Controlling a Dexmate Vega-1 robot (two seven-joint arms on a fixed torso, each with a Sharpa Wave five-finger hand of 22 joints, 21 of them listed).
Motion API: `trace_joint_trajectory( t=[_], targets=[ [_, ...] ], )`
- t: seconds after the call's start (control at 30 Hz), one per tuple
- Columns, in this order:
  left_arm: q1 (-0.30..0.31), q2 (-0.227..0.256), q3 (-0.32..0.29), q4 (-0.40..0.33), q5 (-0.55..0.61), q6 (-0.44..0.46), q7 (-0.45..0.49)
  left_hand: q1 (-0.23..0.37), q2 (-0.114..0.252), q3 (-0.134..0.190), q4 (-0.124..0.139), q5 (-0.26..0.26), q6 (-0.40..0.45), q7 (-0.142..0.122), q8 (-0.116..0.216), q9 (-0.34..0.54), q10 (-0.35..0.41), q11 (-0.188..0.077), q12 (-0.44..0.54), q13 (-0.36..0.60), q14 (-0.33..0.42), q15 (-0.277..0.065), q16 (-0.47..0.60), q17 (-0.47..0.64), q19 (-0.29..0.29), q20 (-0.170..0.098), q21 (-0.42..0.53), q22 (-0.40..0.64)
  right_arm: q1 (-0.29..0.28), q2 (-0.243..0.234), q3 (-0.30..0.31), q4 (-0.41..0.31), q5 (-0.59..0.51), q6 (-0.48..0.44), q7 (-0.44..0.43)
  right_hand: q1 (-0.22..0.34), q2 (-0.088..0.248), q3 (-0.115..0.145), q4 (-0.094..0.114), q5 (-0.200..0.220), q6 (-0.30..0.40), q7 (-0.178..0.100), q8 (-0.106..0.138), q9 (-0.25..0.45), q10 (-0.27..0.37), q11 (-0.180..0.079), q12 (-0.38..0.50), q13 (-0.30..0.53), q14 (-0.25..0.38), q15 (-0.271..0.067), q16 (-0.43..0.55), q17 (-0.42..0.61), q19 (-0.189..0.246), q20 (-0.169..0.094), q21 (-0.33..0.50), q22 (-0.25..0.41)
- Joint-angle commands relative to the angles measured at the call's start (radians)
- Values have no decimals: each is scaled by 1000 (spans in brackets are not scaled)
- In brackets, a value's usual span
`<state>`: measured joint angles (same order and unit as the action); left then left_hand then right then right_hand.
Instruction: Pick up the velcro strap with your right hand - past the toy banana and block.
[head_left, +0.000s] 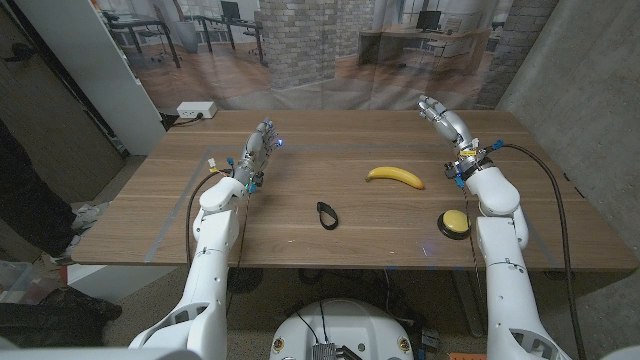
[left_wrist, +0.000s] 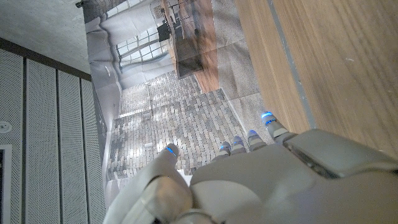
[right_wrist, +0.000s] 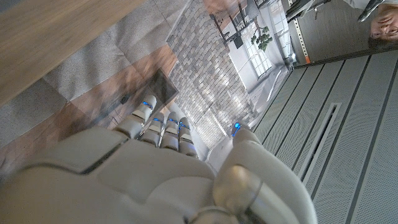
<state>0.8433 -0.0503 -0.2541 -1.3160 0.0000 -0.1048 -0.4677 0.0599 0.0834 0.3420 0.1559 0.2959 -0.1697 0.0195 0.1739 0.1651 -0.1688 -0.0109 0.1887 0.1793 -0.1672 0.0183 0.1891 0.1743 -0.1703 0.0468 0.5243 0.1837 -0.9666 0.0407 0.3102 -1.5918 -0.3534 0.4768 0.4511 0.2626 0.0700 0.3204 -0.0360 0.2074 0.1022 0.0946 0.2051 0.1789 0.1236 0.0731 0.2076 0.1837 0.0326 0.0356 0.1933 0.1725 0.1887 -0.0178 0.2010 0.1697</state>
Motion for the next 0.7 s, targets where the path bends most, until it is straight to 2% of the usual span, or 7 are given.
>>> trace_joint_trajectory(
  t=[0.03, 0.7],
  targets=[
    [-16, 0, -1, 21, 7, -4, -2, -1, 44, -3, -2, 6, -109, 4, 6, 6, -158, 6, 4, 4, -211, 1, 5, 4, -136, 3, -4, 5, -10, -17, -5, -24, -29, 38, 1, 14, -2, 3, -10, 5, 10, 0, 3, 4, 11, 2, 2, 4, 5, 2, 0, 2, 8, -3, 3, 2],
    [-21, 1, -4, 24, 11, -10, -4, -1, 43, -5, -2, 7, -107, 0, 7, 6, -157, 3, 5, 4, -208, 5, 6, 4, -136, 6, -10, 5, -57, -29, -9, -102, -72, 72, 6, 29, -6, 5, -27, 5, 17, 0, 1, 4, 17, -1, -1, 4, 11, 1, -2, 2, 13, -3, 2, 3]
  ],
)
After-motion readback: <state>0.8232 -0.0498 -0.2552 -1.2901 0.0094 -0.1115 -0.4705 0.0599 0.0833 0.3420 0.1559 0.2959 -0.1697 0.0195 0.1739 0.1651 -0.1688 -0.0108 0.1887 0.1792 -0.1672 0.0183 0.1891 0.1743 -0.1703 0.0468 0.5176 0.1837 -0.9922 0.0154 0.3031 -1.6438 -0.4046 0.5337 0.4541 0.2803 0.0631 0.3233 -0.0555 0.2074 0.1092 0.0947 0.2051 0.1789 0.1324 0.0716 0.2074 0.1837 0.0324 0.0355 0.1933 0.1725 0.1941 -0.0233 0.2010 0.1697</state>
